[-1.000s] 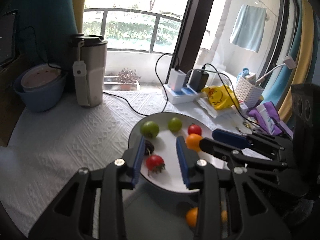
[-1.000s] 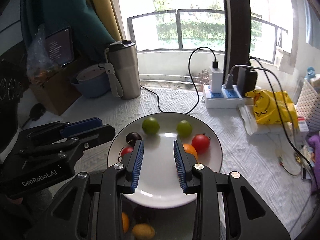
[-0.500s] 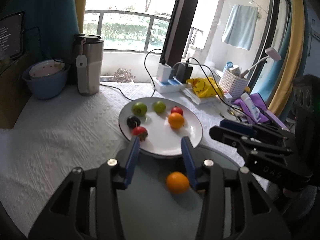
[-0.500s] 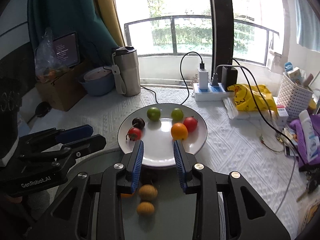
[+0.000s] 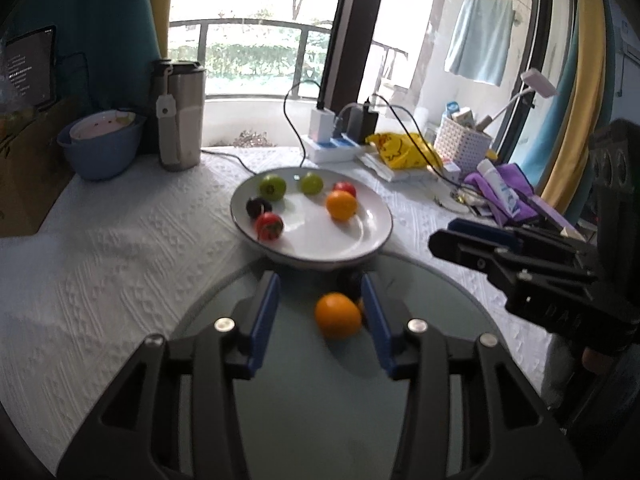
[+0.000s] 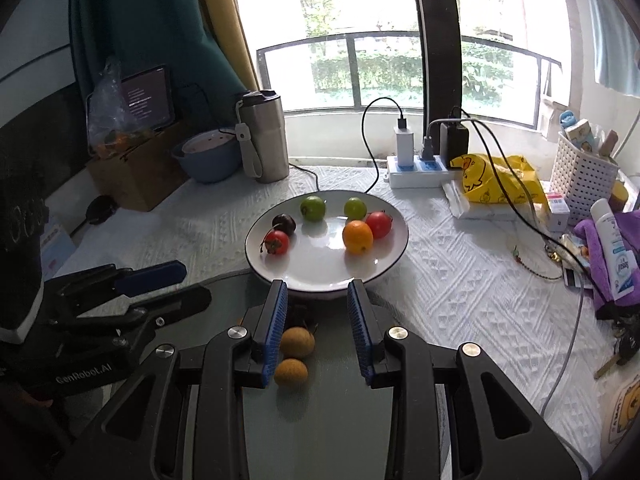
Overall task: Organize fruits
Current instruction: 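Move both open tools back over the remaining fruit on the mat, then grasp the orange with the left tool while the right tool grasps a brown kiwi, then carry the orange and kiwi onto the white plate and open both tools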
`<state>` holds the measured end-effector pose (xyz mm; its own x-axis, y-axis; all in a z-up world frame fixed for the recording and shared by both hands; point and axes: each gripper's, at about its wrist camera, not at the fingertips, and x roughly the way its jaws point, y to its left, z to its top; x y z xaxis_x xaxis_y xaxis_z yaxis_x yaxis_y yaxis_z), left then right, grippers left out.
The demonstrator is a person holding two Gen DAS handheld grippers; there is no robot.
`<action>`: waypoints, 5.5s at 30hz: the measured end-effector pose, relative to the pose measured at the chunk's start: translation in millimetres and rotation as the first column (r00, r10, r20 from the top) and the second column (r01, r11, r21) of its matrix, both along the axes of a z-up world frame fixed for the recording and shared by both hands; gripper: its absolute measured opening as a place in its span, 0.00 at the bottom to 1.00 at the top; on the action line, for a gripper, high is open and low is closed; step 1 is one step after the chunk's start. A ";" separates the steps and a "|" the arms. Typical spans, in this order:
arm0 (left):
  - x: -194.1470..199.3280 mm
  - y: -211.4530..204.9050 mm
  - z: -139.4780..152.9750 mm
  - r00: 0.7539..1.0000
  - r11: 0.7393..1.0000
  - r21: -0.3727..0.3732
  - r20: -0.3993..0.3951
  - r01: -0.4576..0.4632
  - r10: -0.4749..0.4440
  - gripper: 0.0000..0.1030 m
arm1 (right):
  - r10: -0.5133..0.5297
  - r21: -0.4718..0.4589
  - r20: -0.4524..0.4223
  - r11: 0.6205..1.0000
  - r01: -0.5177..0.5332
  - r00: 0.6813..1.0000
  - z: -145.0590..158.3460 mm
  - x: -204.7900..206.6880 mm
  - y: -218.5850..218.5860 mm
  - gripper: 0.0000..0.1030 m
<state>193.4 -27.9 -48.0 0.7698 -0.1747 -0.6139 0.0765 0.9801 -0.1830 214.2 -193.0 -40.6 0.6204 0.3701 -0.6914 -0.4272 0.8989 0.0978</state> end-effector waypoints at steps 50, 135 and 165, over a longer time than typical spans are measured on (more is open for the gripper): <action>17.1 -25.2 -42.8 0.990 0.996 0.066 -0.134 0.058 -0.049 0.45 | 0.110 -0.004 -0.178 0.994 -0.113 0.978 -55.6 3.1 -6.8 0.26; 114.0 -4.7 -18.8 0.992 0.988 0.105 -0.065 0.116 -0.109 0.35 | 0.068 -0.091 -0.108 0.993 -0.078 0.992 -42.7 103.2 20.5 0.26; 135.2 6.8 -14.6 0.996 0.996 0.053 -0.067 0.066 -0.062 0.36 | -0.004 -0.132 -0.086 0.991 -0.008 0.996 -47.5 116.0 17.6 0.32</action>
<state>328.7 -21.1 -62.6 0.7162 -0.1868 -0.6724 0.1290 0.9823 -0.1356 330.2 -175.4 -88.2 0.5562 0.2730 -0.7850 -0.4241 0.9055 0.0145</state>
